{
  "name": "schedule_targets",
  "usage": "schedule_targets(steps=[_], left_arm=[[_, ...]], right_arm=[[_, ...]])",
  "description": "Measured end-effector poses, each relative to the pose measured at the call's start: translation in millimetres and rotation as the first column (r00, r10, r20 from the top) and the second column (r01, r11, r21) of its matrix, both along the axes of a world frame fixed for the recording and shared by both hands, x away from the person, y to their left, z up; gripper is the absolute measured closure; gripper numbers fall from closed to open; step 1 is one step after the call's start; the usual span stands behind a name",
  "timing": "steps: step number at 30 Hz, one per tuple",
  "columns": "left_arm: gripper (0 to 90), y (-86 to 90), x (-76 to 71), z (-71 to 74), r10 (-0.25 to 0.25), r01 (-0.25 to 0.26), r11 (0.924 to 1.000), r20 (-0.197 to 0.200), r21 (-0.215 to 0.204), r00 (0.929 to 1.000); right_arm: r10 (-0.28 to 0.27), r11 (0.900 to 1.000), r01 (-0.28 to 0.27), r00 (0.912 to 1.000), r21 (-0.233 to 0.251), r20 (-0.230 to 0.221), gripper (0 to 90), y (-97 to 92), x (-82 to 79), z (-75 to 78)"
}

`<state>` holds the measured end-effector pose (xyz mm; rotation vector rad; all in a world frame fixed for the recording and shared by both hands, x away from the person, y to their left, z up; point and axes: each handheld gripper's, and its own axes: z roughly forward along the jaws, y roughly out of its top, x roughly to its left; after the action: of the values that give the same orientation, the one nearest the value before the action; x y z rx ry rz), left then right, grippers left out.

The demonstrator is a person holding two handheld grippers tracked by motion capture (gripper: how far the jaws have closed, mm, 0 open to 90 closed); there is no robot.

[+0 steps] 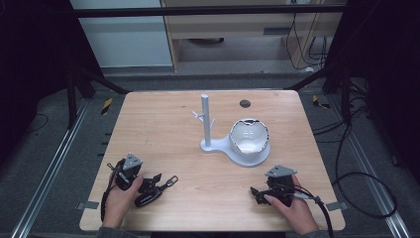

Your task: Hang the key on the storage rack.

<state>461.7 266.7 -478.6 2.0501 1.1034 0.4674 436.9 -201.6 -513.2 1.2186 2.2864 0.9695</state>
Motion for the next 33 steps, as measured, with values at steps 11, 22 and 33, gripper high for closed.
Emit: schedule_targets(steps=[11,22,33], left_arm=[[5.0,-53.9,19.2,30.2,-0.116,0.171,0.9616,-0.246,0.215,0.9622],[9.7,-72.6,17.9,46.4,-0.17,0.295,0.898,-0.361,0.327,0.9169],[19.6,-79.4,16.3,36.7,-0.157,0.359,0.8396,-0.452,0.407,0.8781]], right_arm=[[-0.008,1.0,0.008,1.0,0.003,-0.001,0.4,1.0,0.2,0.0],[-0.021,0.9998,0.021,0.9998,0.0,0.001,0.4,2.6,5.5,0.0],[-0.032,0.9995,0.032,0.9995,0.001,0.001,0.5,3.4,5.0,0.1]])
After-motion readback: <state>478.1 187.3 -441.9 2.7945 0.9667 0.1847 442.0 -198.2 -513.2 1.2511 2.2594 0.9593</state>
